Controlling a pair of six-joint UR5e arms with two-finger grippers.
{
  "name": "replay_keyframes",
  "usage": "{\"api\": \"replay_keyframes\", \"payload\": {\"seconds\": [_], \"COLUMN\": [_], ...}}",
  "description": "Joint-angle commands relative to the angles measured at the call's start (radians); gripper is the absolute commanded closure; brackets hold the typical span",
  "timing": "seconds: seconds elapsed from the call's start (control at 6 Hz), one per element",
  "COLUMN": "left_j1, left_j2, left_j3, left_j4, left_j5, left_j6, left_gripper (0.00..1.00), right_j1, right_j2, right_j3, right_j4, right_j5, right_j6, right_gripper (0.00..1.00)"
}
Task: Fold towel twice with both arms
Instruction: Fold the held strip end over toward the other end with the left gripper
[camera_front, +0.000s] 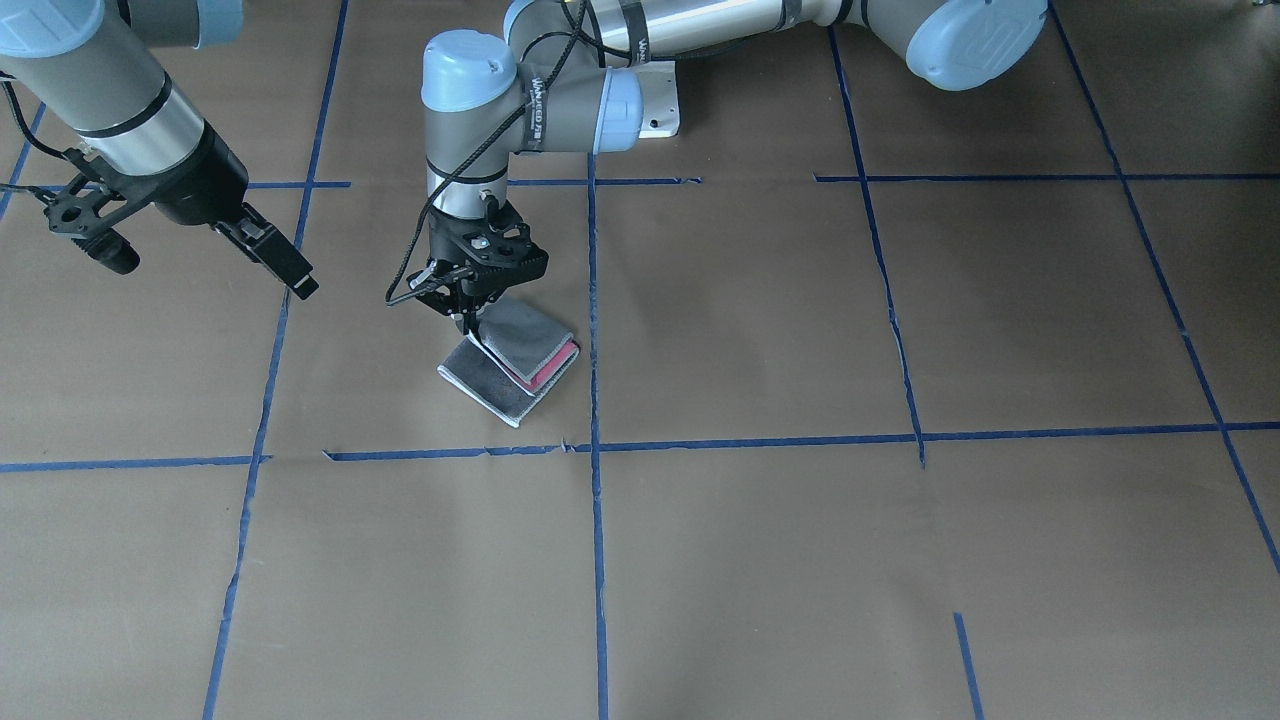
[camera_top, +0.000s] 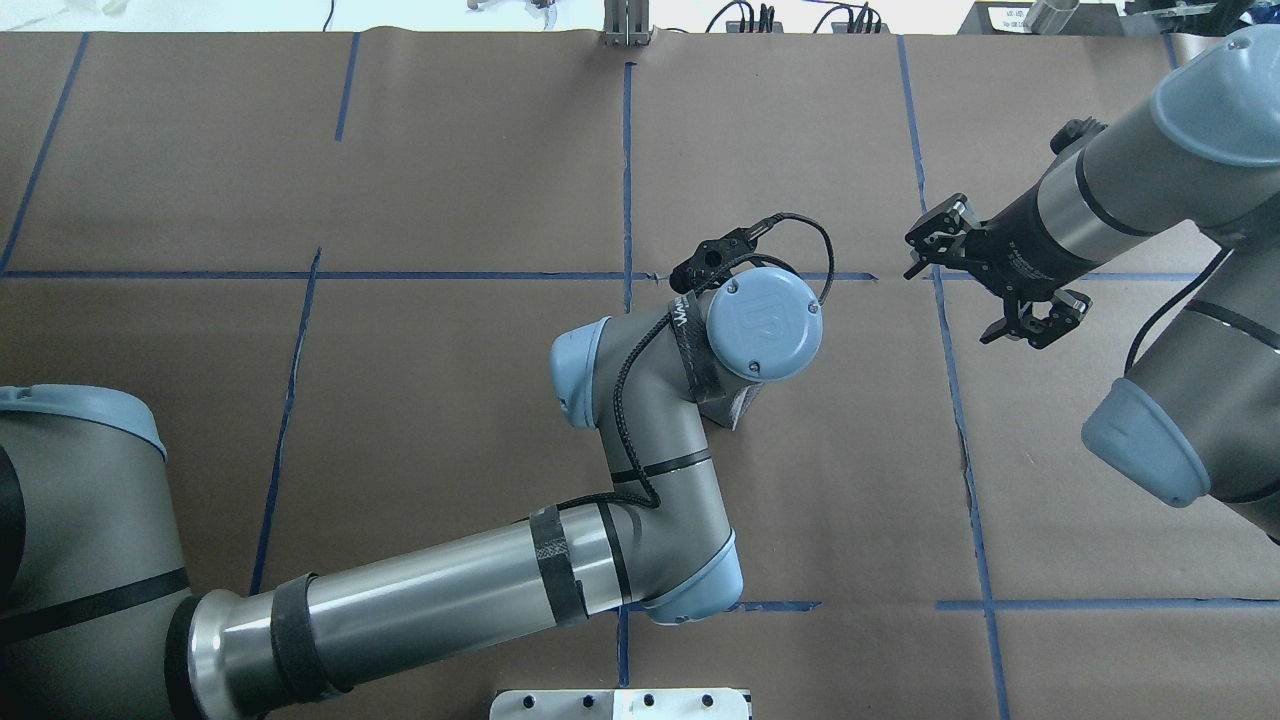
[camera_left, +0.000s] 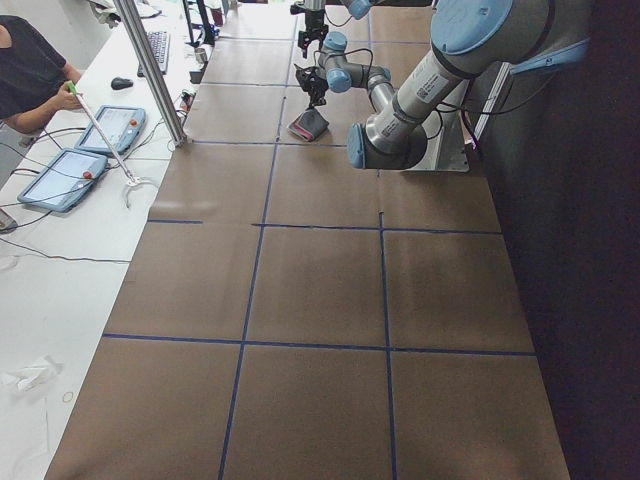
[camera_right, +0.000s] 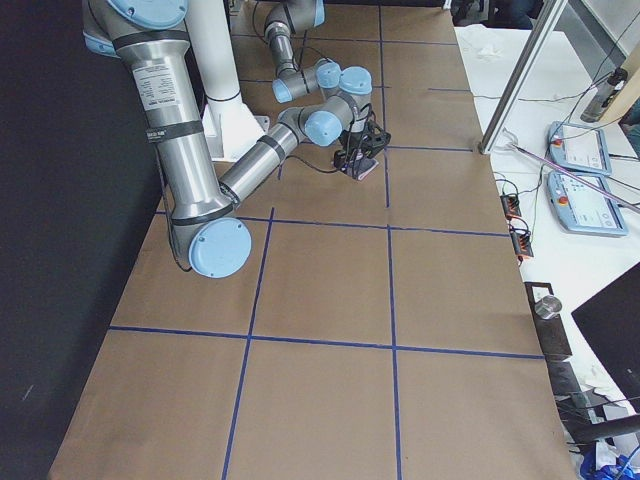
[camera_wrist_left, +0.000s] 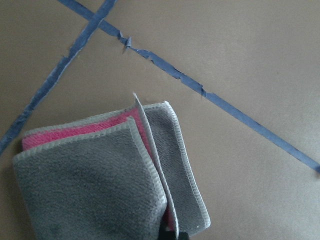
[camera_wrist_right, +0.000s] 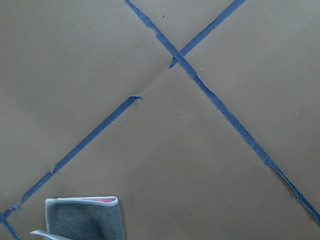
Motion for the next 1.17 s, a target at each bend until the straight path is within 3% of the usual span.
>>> {"api": "replay_keyframes", "payload": {"seconds": [0.0,0.17,0.5,0.83,1.0], "left_j1": [0.0,-0.008,-0.04,-0.133,-0.161], "left_j2": [-0.009,-0.01,0.032,0.194,0.306], "left_j3": [0.056,0.049,-0.04,-0.219,-0.331], "left_j4": [-0.077,-0.084,-0.121,-0.113,-0.112], "left_j5": [0.026,0.026,0.011,-0.197,-0.233], "left_j6": [0.005,0.062,0.072,0.116,0.202], "left_gripper": [0.23,0.13,0.12,0.12,0.12], "right_j1": [0.0,0.0,0.005,0.02,0.029], "right_j2": [-0.037,-0.054,-0.06,-0.108,-0.143], "right_j3": [0.027,0.042,0.05,0.074,0.073], "right_j4": [0.001,0.003,0.003,0.003,0.009], "right_j5": [-0.002,-0.002,-0.002,0.0,0.0], "right_j6": [0.0,0.0,0.0,-0.108,-0.236], "right_gripper": [0.0,0.0,0.0,0.0,0.0]}}
